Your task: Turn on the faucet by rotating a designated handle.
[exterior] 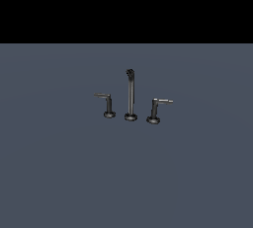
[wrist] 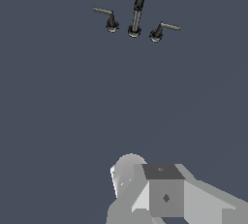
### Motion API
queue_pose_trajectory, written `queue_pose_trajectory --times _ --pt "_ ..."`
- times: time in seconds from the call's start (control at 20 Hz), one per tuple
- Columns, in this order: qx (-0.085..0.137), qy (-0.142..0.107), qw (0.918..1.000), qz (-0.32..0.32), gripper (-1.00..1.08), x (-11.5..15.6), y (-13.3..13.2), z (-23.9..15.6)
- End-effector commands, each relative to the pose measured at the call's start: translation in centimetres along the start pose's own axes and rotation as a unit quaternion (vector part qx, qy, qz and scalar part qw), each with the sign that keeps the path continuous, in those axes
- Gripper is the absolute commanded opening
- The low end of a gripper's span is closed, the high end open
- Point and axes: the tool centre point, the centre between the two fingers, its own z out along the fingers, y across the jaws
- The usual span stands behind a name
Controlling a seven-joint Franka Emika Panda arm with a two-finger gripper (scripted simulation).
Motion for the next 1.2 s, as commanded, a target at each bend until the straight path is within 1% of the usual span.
queue_pose_trajectory --times 0.0,0.35,0.7,0.95,1.15 --pt "0.0 0.0 1.0 0.0 -1.0 0.0 0.0 0.0" --pt "0.001 0.0 0.9999 0.016 -1.0 0.7 -0.3 0.7" --pt "0.003 0.002 0.9979 0.064 -1.0 2.7 -1.1 2.7" --pt "0.006 0.003 0.9928 0.119 -1.0 5.2 -1.8 5.0" --pt "0.008 0.004 0.9851 0.172 -1.0 7.6 -2.2 7.2"
